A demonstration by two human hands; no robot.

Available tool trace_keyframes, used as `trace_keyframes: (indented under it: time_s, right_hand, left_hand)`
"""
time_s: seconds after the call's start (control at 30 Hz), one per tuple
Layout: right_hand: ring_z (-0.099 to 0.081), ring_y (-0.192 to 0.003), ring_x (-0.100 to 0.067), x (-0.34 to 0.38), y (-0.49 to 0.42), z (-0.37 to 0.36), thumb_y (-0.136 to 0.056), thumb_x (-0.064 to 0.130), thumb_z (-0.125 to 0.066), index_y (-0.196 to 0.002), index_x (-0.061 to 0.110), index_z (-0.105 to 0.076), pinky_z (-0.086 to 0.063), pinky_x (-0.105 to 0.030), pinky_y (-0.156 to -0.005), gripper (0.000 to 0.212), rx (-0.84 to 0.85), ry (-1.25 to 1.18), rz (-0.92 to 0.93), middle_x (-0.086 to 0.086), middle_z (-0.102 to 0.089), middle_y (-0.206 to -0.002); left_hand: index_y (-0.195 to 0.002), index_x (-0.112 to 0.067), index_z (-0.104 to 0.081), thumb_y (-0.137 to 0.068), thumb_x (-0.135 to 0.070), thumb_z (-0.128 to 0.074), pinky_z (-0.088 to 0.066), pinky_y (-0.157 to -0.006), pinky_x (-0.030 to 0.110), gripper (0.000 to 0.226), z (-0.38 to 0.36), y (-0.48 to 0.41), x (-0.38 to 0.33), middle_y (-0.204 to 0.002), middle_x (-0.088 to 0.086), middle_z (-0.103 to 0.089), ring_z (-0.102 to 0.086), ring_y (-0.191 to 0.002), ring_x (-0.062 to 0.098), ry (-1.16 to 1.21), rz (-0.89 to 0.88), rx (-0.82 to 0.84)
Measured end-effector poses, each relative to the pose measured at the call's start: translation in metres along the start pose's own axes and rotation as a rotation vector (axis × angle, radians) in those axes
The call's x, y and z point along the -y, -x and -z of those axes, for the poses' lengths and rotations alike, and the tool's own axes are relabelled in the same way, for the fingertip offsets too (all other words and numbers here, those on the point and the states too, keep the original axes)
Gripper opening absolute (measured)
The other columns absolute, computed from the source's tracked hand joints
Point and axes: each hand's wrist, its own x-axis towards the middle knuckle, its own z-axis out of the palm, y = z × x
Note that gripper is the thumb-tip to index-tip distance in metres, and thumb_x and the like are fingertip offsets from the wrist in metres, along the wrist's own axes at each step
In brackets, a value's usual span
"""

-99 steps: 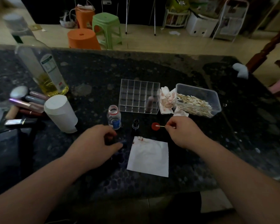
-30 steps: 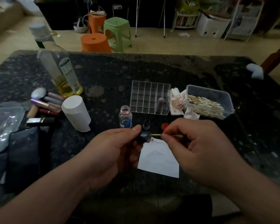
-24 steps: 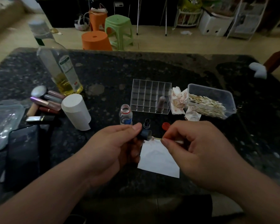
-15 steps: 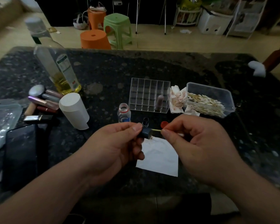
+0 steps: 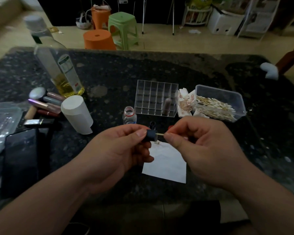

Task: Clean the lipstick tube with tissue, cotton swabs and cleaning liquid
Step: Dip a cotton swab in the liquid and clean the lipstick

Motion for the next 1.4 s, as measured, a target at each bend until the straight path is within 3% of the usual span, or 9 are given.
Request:
trace_keyframes:
  time_s: [0.1,0.3,0.5,0.67,0.87,1.0,1.1,1.23,1.4]
  right_hand:
    - [-0.059,-0.061,-0.01,0.0012,-0.0039,-0.0017,-0.088,0.017,-0.072,-0.079,0.023,-0.072,-0.046,-0.017,-0.05,0.011,-0.051,0.122,0.116,0.011,-0.062,-0.061]
    - [-0.056,-0.058,-0.008,-0.0009,-0.0081,-0.0039,-0.088,0.024,-0.073,-0.073,0.027,-0.069,-0.045,-0.019,-0.049,0.015,0.041,0.173,-0.012,0.009,-0.059,-0.058]
    - [-0.054,-0.05,-0.005,-0.0003,-0.0087,-0.0011,-0.088,0.021,-0.073,-0.076,0.026,-0.071,-0.045,-0.022,-0.05,0.013,0.127,-0.049,-0.059,0.01,-0.064,-0.06]
    - [-0.059,-0.062,-0.005,-0.0034,-0.0067,-0.0019,-0.088,0.019,-0.073,-0.083,0.026,-0.072,-0.042,-0.012,-0.052,0.009,0.009,0.176,0.149,0.019,-0.059,-0.062]
    - [-0.056,-0.059,-0.006,-0.0037,-0.0079,-0.004,-0.089,0.026,-0.072,-0.077,0.027,-0.07,-0.043,-0.02,-0.05,0.012,0.097,0.246,0.074,0.014,-0.058,-0.06]
    - [-0.054,-0.051,-0.004,0.0017,-0.0074,-0.0057,-0.09,0.024,-0.071,-0.073,0.028,-0.066,-0.044,-0.02,-0.05,0.018,0.201,0.03,-0.056,0.014,-0.062,-0.059]
    - [-0.053,-0.048,-0.005,0.0017,-0.0064,-0.006,-0.09,0.019,-0.07,-0.078,0.025,-0.069,-0.046,-0.023,-0.049,0.014,0.145,-0.129,-0.095,0.01,-0.062,-0.055]
    - [-0.058,-0.058,-0.003,-0.0022,-0.0067,-0.0076,-0.09,0.024,-0.069,-0.08,0.032,-0.067,-0.043,-0.015,-0.049,0.013,0.056,0.099,-0.01,0.02,-0.064,-0.071]
    - [-0.059,-0.058,-0.006,-0.003,-0.0083,-0.0036,-0.09,0.03,-0.069,-0.077,0.031,-0.067,-0.047,-0.02,-0.051,0.014,0.108,0.168,-0.049,0.02,-0.065,-0.073]
  left_hand:
    - [-0.108,0.003,-0.07,-0.085,-0.015,-0.06,-0.056,-0.061,0.029,0.031,0.0037,-0.0006,-0.002,-0.077,0.012,-0.061,-0.059,-0.065,0.017,0.011,-0.015,-0.005]
    - [-0.101,0.0,-0.073,-0.08,-0.015,-0.062,-0.057,-0.063,0.029,0.027,0.0077,-0.0013,-0.0017,-0.075,0.01,-0.065,-0.061,-0.065,0.017,0.003,-0.023,-0.051]
    - [-0.101,0.0,-0.074,-0.086,-0.014,-0.06,-0.058,-0.065,0.03,0.025,0.006,-0.0002,0.0018,-0.074,0.01,-0.065,-0.063,-0.065,0.016,-0.018,0.004,-0.056]
    - [-0.104,0.005,-0.071,-0.084,-0.013,-0.061,-0.057,-0.063,0.03,0.029,0.0054,0.0012,-0.0007,-0.071,0.011,-0.063,-0.061,-0.061,0.016,0.009,0.017,-0.04]
    - [-0.105,0.005,-0.07,-0.085,-0.014,-0.06,-0.057,-0.064,0.028,0.03,0.0054,0.0021,-0.0005,-0.075,0.012,-0.064,-0.062,-0.065,0.018,-0.001,0.002,-0.022]
    - [-0.105,0.003,-0.072,-0.085,-0.015,-0.06,-0.057,-0.066,0.028,0.029,0.0064,0.003,0.0003,-0.078,0.014,-0.065,-0.064,-0.066,0.018,-0.059,-0.013,-0.026]
    - [-0.102,-0.002,-0.074,-0.084,-0.017,-0.061,-0.057,-0.069,0.031,0.027,0.0098,0.0024,-0.0007,-0.084,0.015,-0.068,-0.066,-0.069,0.018,-0.1,-0.002,-0.044]
    - [-0.101,0.001,-0.074,-0.083,-0.014,-0.061,-0.058,-0.066,0.032,0.026,0.0099,0.0014,-0.0019,-0.082,0.016,-0.068,-0.064,-0.064,0.018,-0.069,0.005,-0.056]
    - [-0.101,0.002,-0.071,-0.081,-0.013,-0.061,-0.059,-0.065,0.031,0.028,0.0101,0.0019,-0.0035,-0.069,0.01,-0.066,-0.063,-0.059,0.015,-0.027,-0.036,-0.066]
